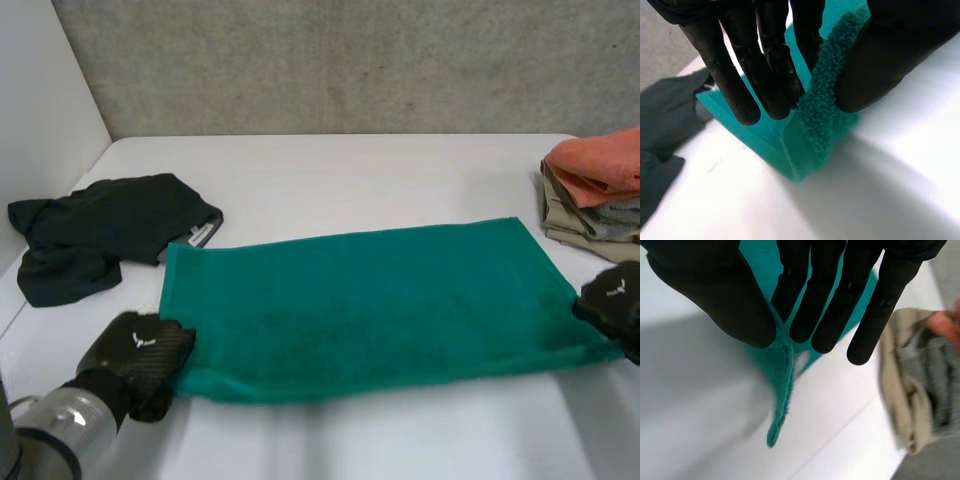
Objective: Fold the laundry.
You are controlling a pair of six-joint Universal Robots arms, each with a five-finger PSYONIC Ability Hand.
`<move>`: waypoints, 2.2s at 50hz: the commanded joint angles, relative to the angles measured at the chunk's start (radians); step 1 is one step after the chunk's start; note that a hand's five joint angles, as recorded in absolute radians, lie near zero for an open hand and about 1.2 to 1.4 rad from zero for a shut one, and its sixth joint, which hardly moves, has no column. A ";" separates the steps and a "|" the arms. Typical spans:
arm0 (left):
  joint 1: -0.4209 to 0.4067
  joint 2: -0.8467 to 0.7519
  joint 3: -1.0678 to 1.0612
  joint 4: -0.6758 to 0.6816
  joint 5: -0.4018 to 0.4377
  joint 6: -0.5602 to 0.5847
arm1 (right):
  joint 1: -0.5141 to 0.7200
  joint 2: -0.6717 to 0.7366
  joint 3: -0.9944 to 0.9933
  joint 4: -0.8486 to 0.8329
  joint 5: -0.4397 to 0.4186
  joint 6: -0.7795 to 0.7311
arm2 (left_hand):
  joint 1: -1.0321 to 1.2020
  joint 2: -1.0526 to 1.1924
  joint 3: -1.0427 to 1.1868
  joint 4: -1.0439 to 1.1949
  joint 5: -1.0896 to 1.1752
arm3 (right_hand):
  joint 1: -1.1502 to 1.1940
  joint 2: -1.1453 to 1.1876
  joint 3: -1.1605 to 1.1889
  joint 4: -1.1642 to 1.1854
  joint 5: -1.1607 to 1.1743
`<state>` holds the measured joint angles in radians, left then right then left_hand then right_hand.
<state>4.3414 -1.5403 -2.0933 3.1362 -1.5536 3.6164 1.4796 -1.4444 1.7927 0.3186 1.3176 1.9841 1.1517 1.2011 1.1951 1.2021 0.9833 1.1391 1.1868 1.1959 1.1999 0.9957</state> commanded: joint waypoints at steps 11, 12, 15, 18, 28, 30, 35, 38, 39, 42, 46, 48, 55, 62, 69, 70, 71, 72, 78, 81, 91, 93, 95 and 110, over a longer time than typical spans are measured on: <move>-0.023 -0.455 0.392 0.317 -0.221 -0.005 | 0.232 0.541 -0.413 -0.630 0.045 0.068 | 0.245 0.195 0.201 0.194 0.238 | 0.257 0.209 0.200 0.196 0.226; -0.023 -0.469 0.403 0.320 -0.229 -0.005 | 0.241 0.583 -0.461 -0.666 0.046 0.070 | 0.245 0.195 0.201 0.194 0.238 | 0.257 0.209 0.200 0.196 0.226; -0.026 -0.529 0.455 0.323 -0.235 -0.010 | 0.260 0.674 -0.548 -0.713 0.046 0.068 | 0.245 0.195 0.201 0.194 0.238 | 0.257 0.209 0.200 0.196 0.226; -0.032 -0.573 0.506 0.329 -0.244 -0.021 | 0.274 0.751 -0.640 -0.739 0.045 0.071 | 0.245 0.195 0.201 0.194 0.238 | 0.257 0.209 0.200 0.196 0.226; -0.043 -0.644 0.618 0.334 -0.324 -0.039 | 0.286 0.884 -0.797 -0.771 0.037 0.156 | 0.245 0.195 0.201 0.194 0.238 | 0.093 0.045 0.036 0.032 0.061; -0.055 -0.643 0.622 0.337 -0.322 -0.041 | 0.289 0.886 -0.799 -0.776 0.038 0.190 | -0.122 -0.171 -0.165 -0.172 -0.128 | -0.879 -0.926 -0.935 -0.939 -0.910; -0.092 -0.638 0.668 0.331 -0.319 -0.039 | 0.291 0.822 -0.770 -0.765 0.075 0.300 | -0.977 -1.027 -1.021 -1.028 -0.983 | -0.965 -1.012 -1.021 -1.025 -0.996; -0.109 -0.623 0.673 0.324 -0.318 -0.035 | 0.281 0.750 -0.712 -0.728 0.084 0.354 | -0.977 -1.027 -1.021 -1.028 -0.983 | -0.965 -1.012 -1.021 -1.025 -0.996; -0.112 -0.616 0.673 0.324 -0.318 -0.032 | 0.277 0.690 -0.669 -0.690 0.081 0.390 | -0.977 -1.027 -1.021 -1.028 -0.983 | -0.965 -1.012 -1.021 -1.025 -0.996; -0.114 -0.554 0.658 0.321 -0.319 -0.036 | 0.275 0.593 -0.603 -0.621 0.069 0.436 | -0.977 -1.027 -1.021 -1.028 -0.983 | -0.965 -1.012 -1.021 -1.025 -0.996; -0.108 -0.485 0.605 0.321 -0.315 -0.033 | 0.237 0.454 -0.488 -0.459 0.006 0.505 | -0.977 -1.027 -1.021 -1.028 -0.983 | -0.965 -1.012 -1.021 -1.025 -0.996; -0.106 -0.442 0.570 0.321 -0.312 -0.033 | 0.211 0.421 -0.457 -0.399 -0.024 0.513 | -0.977 -1.027 -1.021 -1.028 -0.983 | -0.965 -1.012 -1.021 -1.025 -0.996; -0.100 -0.397 0.484 0.337 -0.165 -0.028 | 0.114 0.392 -0.368 -0.231 -0.124 0.499 | -0.974 -1.023 -1.017 -1.024 -0.980 | -0.946 -0.993 -1.002 -1.006 -0.977; -0.092 -0.504 0.509 0.337 0.003 -0.012 | 0.087 0.391 -0.290 -0.262 -0.150 0.498 | -0.932 -0.982 -0.976 -0.983 -0.938 | -0.893 -0.940 -0.949 -0.953 -0.924; -0.077 -0.687 0.654 0.321 0.007 0.010 | 0.090 0.391 -0.269 -0.320 -0.141 0.498 | -0.926 -0.976 -0.970 -0.977 -0.933 | -0.893 -0.940 -0.949 -0.953 -0.924; -0.077 -0.702 0.668 0.320 0.007 0.016 | 0.090 0.391 -0.269 -0.323 -0.141 0.499 | -0.924 -0.973 -0.967 -0.974 -0.930 | -0.890 -0.937 -0.947 -0.951 -0.921; -0.077 -0.733 0.702 0.317 0.007 0.036 | 0.090 0.391 -0.271 -0.325 -0.144 0.499 | -0.924 -0.973 -0.967 -0.974 -0.930 | -0.890 -0.937 -0.947 -0.951 -0.921; -0.077 -0.744 0.714 0.317 0.006 0.045 | 0.090 0.391 -0.271 -0.325 -0.146 0.499 | -0.924 -0.973 -0.967 -0.974 -0.930 | -0.887 -0.934 -0.944 -0.948 -0.918; -0.057 -0.817 0.829 0.337 0.006 0.097 | 0.093 0.392 -0.263 -0.339 -0.144 0.501 | -0.883 -0.932 -0.926 -0.933 -0.889 | -0.846 -0.893 -0.903 -0.907 -0.877; -0.043 -0.859 0.897 0.360 -0.011 0.100 | 0.094 0.392 -0.251 -0.355 -0.141 0.501 | -0.844 -0.894 -0.888 -0.895 -0.851 | -0.840 -0.888 -0.897 -0.901 -0.871; -0.016 -0.900 1.000 0.340 -0.177 0.162 | 0.090 0.392 -0.242 -0.400 -0.141 0.499 | -0.856 -0.905 -0.899 -0.906 -0.862 | -0.746 -0.794 -0.803 -0.807 -0.777; -0.020 -0.865 0.960 0.338 -0.174 0.159 | 0.088 0.392 -0.242 -0.403 -0.143 0.498 | -0.856 -0.905 -0.899 -0.906 -0.862 | -0.737 -0.785 -0.794 -0.798 -0.768; -0.029 -0.807 0.897 0.338 -0.160 0.150 | 0.088 0.394 -0.243 -0.405 -0.144 0.498 | -0.862 -0.911 -0.905 -0.912 -0.868 | -0.737 -0.785 -0.794 -0.798 -0.768; -0.083 -0.505 0.573 0.350 -0.125 0.036 | 0.073 0.467 -0.269 -0.424 -0.146 0.361 | -0.868 -0.917 -0.911 -0.918 -0.874 | -0.584 -0.632 -0.641 -0.645 -0.615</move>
<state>4.2629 -2.1254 -1.4208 3.4755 -1.6808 3.6770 1.5601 -1.0177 1.5375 -0.0978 1.1662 2.4089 0.2719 0.2673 0.2658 0.2717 0.0955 0.4541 0.4457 0.4583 0.4628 0.2935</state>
